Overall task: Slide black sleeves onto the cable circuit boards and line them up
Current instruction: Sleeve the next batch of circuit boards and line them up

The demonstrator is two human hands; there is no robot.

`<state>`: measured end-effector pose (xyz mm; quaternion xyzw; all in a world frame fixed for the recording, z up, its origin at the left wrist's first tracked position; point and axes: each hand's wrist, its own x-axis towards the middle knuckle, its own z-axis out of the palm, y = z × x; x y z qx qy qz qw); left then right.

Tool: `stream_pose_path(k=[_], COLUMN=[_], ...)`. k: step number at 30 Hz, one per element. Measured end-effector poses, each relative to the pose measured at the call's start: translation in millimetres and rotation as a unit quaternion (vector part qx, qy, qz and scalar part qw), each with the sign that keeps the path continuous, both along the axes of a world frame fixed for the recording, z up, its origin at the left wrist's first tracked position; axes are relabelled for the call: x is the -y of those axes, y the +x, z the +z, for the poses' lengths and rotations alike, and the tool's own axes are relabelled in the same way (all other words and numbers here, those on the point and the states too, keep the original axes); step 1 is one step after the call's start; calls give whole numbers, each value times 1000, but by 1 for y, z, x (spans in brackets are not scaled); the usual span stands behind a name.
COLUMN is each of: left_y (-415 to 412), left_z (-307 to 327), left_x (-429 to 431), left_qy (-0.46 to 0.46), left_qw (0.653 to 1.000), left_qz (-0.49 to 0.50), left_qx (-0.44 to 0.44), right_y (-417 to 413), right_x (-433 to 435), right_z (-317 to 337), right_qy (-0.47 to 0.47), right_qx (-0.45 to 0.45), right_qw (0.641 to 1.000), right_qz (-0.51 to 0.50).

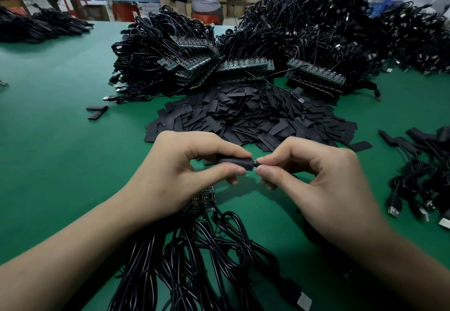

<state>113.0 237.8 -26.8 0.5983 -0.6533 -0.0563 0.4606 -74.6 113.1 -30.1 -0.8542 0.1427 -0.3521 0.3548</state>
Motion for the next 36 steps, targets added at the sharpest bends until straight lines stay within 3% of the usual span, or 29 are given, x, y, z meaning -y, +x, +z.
stream_pose_path(k=[7, 20, 32, 36], left_y=[-1, -1, -1, -5], left_z=[-2, -1, 3, 2], left_x=[0, 0, 1, 2], left_qy=[5, 9, -6, -48], left_qw=[998, 997, 999, 986], left_qz=[-2, 29, 48, 111], left_qx=[-56, -71, -14, -117], right_y=[-1, 0, 3, 5], right_x=[1, 0, -8, -10], right_z=[0, 0, -1, -3], right_qy=[-38, -8, -21, 57], right_qx=[10, -7, 2, -4], right_qw=[999, 999, 999, 998], right_qz=[-11, -40, -50, -35])
